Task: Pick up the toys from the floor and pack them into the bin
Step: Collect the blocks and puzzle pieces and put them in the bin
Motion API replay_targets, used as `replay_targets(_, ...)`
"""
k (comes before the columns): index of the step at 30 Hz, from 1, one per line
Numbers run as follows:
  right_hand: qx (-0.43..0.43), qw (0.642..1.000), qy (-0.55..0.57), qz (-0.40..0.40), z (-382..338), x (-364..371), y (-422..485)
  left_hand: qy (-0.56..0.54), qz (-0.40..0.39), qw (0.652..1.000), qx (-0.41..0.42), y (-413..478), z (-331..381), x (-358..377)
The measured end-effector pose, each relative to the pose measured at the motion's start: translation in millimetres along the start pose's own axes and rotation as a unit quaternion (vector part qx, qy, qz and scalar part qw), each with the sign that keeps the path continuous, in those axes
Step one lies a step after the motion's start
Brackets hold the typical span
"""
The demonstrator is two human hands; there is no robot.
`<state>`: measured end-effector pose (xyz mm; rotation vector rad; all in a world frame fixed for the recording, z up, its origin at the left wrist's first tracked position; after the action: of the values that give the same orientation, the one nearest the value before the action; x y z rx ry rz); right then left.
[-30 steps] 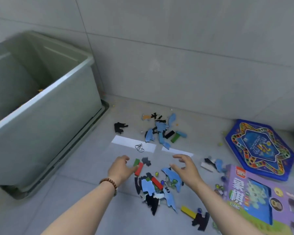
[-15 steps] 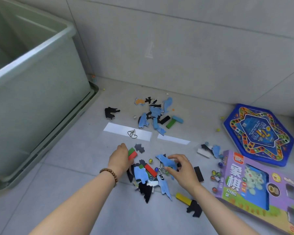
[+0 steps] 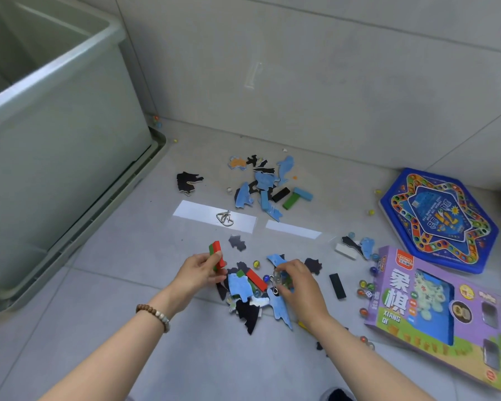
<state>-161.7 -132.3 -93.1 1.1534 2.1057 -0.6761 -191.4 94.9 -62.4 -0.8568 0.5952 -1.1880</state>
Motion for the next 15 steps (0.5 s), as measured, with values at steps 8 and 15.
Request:
replay_targets(8, 0.004, 1.0, -0.015, -0.005, 4, 3, -10, 0.011, -0.007, 1.0, -0.014, 1, -10, 3)
replay_targets(15, 0.01, 0.999, -0.021, 0.025, 6, 7, -11, 0.054, -0.085, 0.995, -0.025, -8, -11, 24)
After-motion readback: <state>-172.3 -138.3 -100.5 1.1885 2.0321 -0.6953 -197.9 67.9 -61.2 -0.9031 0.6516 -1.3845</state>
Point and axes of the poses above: each hand's wrist, its own y-axis towards the middle knuckle, its own x-axis out of the palm, z = x × y, the point moved 1 cm from there along y, towards the middle knuckle, and after that the axes turned 13 degrees about -x, right-handed, at the moved point
